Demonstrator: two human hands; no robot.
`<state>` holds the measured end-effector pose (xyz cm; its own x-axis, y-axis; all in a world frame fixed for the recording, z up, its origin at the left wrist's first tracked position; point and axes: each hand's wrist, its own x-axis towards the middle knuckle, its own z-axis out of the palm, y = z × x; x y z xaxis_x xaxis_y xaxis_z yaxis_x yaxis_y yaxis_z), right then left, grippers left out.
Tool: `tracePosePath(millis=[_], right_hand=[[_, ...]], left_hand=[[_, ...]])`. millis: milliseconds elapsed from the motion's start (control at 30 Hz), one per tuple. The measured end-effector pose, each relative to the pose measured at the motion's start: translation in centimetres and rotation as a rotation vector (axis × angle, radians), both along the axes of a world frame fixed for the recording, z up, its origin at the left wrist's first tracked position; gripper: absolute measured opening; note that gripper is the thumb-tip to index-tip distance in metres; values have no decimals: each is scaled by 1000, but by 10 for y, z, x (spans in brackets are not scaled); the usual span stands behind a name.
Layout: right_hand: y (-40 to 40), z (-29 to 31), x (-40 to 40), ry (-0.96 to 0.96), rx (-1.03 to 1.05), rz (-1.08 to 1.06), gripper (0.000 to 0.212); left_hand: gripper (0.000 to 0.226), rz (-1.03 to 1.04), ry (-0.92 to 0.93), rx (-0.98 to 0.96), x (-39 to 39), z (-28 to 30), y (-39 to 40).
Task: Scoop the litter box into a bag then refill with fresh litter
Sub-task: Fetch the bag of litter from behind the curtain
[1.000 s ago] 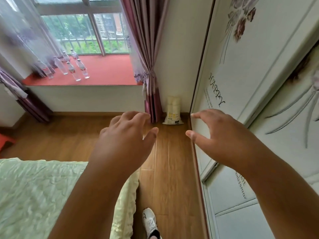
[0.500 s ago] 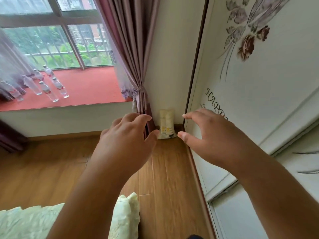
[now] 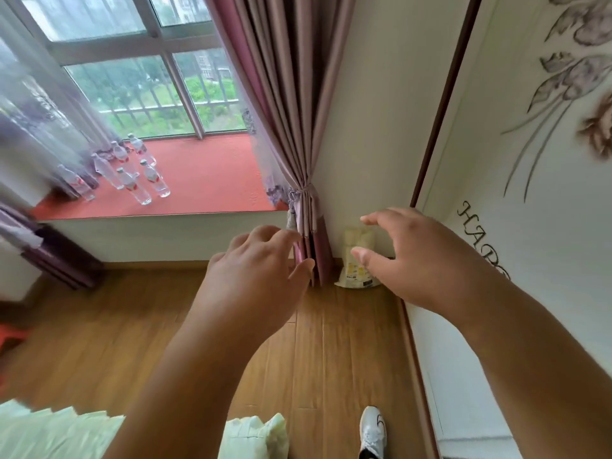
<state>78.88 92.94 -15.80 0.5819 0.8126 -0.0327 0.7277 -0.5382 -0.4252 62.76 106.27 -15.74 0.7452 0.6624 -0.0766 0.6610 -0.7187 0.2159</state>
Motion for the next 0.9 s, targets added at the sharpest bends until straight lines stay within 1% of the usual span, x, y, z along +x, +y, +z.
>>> tracePosePath(millis=[133, 267, 433, 667, 900], right_hand=[[39, 4, 60, -3, 3, 32, 58], [74, 6, 106, 13, -20, 78, 58], [96, 2, 151, 36, -43, 92, 59], [127, -17, 215, 36, -69, 3, 60], [186, -25, 278, 40, -106, -121, 59]], left_hand=[[51, 56, -3, 5, 56, 5, 30], [52, 135, -42, -6, 95, 3, 55], [52, 150, -13, -14, 135, -6, 82], [51, 64, -26, -34, 206, -21, 129], [51, -57, -45, -70, 287, -37, 206]])
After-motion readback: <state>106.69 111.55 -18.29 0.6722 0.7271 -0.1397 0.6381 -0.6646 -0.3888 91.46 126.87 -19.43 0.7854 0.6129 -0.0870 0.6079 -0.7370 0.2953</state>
